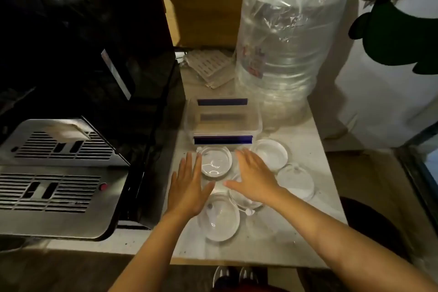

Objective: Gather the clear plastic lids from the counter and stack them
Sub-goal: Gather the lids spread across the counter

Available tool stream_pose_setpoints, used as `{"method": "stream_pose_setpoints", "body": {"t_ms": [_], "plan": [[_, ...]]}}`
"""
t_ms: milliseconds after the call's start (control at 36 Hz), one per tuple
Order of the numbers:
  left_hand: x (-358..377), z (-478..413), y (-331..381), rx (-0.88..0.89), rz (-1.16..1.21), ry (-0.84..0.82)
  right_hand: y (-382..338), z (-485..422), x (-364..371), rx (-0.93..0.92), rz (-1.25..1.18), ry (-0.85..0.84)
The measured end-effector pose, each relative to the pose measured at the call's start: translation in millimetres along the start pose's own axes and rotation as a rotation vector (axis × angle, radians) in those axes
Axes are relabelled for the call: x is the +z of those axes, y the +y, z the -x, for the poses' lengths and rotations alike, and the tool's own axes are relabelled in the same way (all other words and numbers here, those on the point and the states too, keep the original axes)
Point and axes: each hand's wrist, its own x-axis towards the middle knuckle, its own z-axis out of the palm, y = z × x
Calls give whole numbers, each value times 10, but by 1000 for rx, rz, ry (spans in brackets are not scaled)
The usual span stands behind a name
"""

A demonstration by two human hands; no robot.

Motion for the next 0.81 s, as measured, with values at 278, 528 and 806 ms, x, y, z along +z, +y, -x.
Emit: {"method": "stream_pose_setpoints", "body": {"t_ms": [278,528,806], "plan": [[-47,79,-84,-80,360,11,-394,-504,176,128,-43,41],[-64,120,-129,-118,487,24,-500,-601,238,163,16,99],[-223,111,-55,-144,753,11,-430,-409,126,144,-73,40]]}}
